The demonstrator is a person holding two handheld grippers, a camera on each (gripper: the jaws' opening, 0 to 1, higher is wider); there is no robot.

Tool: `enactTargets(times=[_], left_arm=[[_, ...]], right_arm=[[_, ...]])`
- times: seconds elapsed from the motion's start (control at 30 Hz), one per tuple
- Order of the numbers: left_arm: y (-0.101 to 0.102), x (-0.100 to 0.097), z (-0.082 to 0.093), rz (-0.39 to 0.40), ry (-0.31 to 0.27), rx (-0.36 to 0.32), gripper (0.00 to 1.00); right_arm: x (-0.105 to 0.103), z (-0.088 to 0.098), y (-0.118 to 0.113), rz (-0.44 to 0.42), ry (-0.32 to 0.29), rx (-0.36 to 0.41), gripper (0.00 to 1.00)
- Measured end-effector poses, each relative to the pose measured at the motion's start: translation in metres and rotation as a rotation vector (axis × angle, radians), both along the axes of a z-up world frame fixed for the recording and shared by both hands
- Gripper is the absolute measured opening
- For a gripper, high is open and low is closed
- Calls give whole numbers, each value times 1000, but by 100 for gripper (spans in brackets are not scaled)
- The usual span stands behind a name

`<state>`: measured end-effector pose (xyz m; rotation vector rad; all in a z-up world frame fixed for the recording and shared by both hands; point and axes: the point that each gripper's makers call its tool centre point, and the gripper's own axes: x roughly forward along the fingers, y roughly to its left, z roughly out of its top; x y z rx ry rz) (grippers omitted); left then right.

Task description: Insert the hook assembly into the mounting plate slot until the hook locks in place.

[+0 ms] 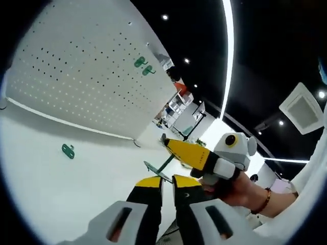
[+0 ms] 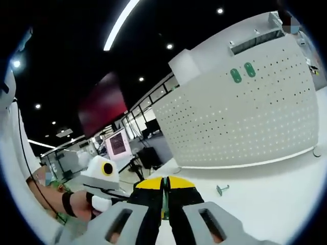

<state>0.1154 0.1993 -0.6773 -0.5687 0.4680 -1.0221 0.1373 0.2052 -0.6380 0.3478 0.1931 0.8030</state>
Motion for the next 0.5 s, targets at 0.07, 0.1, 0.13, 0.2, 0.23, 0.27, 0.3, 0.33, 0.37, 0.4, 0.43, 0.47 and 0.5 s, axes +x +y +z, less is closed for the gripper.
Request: enactTargets(times=[0.07, 0.1, 0.13, 0.2, 0.23, 0.27, 0.3, 0.33, 0.37, 0.4, 0.43, 0.47, 0.5], left_arm=[[2, 3, 0, 17, -30, 17, 7], [4, 5, 0, 32, -51, 36, 7], [7, 8, -1, 53, -74, 66, 6], [10, 12, -1, 68, -117, 99, 4], [13, 16, 1, 88, -141, 114, 4], [15, 17, 4, 93, -142, 115, 3], [16, 19, 4, 100, -147, 119, 3], [16, 20, 5, 101, -148, 117, 3], [17, 22, 5, 105, -155, 126, 2], [17, 23, 5, 109, -162, 137, 2], [18, 25, 6, 116, -175, 150, 2], [19, 25, 6, 121, -183, 155, 2], [18, 25, 7, 122, -202, 166, 2]], right_arm=[[-1, 1, 1, 0, -7, -4, 1], [-1, 1, 1, 1, -4, -5, 2], [-1, 0, 2, 5, 7, -10, 2], [-3, -1, 3, 4, 11, -26, 2], [-5, 0, 4, 8, 1, -45, 2], [-6, 0, 5, 6, -3, -54, 2], [-6, 0, 6, 7, -4, -60, 2], [-7, 0, 7, 9, -12, -67, 2], [-6, 0, 7, 7, -14, -75, 2], [-6, -2, 7, 7, -12, -83, 2], [-5, -3, 6, 3, -10, -87, 2], [-5, -3, 6, 0, -10, -89, 2], [-5, -2, 6, -2, -11, -88, 2]])
